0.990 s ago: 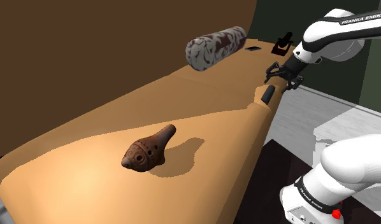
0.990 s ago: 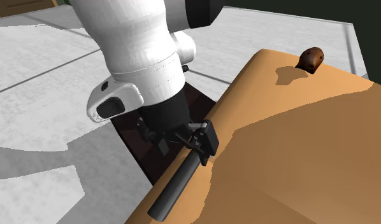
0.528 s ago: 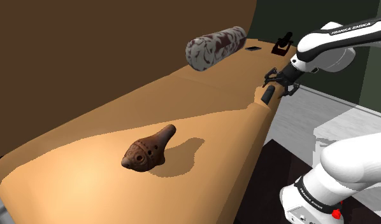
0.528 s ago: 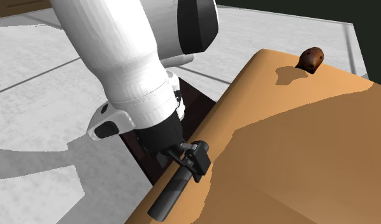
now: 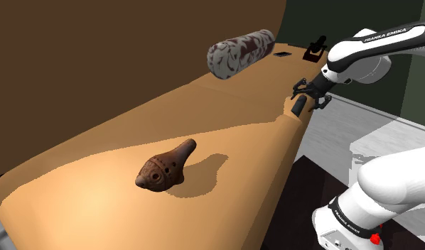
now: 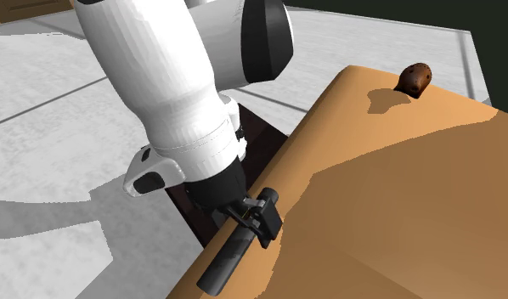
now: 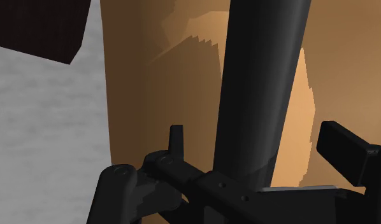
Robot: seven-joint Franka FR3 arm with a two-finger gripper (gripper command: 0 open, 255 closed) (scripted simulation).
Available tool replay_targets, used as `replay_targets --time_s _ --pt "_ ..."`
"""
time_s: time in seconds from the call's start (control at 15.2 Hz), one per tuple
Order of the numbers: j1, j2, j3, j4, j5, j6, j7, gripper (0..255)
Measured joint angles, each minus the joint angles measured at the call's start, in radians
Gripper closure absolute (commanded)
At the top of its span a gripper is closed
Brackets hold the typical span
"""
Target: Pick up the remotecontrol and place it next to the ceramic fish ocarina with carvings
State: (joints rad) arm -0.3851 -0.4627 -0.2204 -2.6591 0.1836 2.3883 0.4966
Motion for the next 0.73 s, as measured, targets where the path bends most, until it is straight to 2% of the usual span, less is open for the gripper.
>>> replay_targets --time_s 0.07,0.73 --pt "0.0 0.0 0.0 0.0 0.0 0.0 0.0 255" --pt "0.005 -0.007 0.006 0.009 0.006 0.006 -0.002 255"
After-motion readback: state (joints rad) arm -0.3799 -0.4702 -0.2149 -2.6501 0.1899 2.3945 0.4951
